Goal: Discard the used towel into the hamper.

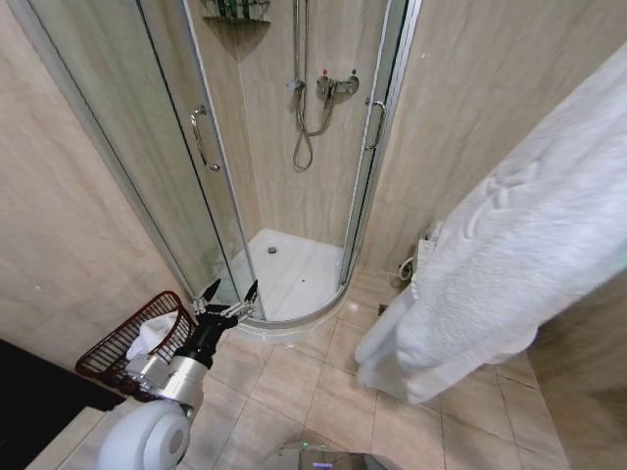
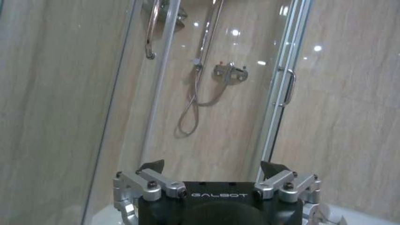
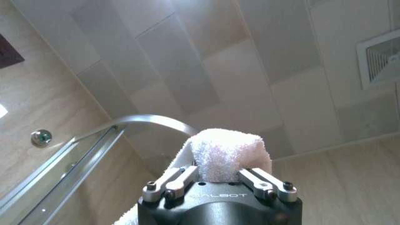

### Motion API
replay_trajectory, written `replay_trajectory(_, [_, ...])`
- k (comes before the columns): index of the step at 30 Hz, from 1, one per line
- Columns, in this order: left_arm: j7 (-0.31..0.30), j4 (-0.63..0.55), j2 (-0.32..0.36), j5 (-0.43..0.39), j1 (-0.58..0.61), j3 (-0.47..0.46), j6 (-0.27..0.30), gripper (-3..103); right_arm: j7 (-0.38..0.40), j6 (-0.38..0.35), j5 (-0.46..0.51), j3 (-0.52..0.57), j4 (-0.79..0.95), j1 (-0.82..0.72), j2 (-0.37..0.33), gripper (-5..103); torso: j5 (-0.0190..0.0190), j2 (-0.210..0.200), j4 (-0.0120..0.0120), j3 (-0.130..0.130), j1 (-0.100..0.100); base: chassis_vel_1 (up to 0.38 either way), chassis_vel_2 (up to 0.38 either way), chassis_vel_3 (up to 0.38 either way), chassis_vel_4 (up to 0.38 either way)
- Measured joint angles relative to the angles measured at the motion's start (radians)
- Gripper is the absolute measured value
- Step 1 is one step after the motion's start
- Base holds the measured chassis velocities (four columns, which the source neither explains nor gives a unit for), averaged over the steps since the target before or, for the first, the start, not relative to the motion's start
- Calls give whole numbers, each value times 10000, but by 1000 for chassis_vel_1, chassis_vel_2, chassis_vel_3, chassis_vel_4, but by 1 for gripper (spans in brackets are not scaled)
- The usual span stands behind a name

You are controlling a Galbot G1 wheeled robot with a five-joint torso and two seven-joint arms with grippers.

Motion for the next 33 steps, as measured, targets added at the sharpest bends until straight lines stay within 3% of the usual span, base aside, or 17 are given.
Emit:
replay_trajectory(18, [0,0,0,0,0,0,1,100,184,59,342,1272,-316,-871,12,12,0,818,0,469,355,0,0,0,0])
replay_trajectory(33, [0,0,0,0,0,0,0,100,-128,147,645,2516,-605,-1789,-240,12,2,1514,-1,842,673,0,0,0,0])
